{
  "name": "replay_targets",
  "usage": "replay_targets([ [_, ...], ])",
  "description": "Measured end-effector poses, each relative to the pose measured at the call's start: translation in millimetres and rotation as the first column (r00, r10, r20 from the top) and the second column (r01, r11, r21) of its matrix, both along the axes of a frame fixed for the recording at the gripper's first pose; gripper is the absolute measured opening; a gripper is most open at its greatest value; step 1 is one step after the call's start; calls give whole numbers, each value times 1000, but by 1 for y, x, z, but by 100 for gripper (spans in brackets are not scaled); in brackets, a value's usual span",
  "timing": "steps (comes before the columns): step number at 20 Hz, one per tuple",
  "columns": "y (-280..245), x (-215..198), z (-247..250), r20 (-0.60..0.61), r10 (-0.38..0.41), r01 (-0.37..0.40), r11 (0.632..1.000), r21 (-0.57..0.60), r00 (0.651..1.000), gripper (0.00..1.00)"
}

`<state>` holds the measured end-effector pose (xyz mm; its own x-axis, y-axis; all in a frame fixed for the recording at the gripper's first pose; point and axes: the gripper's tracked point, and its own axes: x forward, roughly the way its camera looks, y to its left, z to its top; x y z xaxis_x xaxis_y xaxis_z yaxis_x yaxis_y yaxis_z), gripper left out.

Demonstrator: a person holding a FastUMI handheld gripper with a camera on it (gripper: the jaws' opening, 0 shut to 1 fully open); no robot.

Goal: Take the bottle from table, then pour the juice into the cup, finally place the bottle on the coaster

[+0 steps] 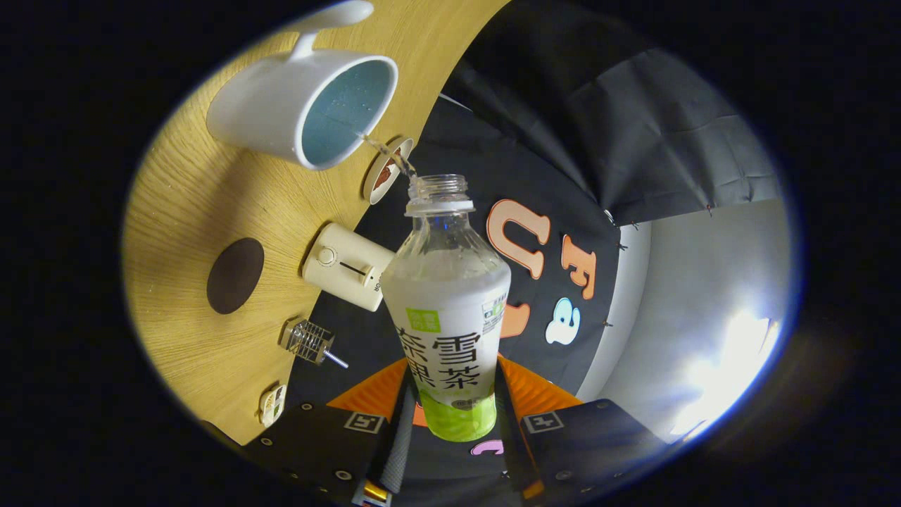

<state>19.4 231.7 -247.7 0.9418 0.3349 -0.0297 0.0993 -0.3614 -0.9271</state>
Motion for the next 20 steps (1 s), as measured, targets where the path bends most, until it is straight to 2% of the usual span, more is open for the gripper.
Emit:
replay_targets([
  [20, 12, 5, 5, 30, 65, -62, 996, -68, 997, 57],
])
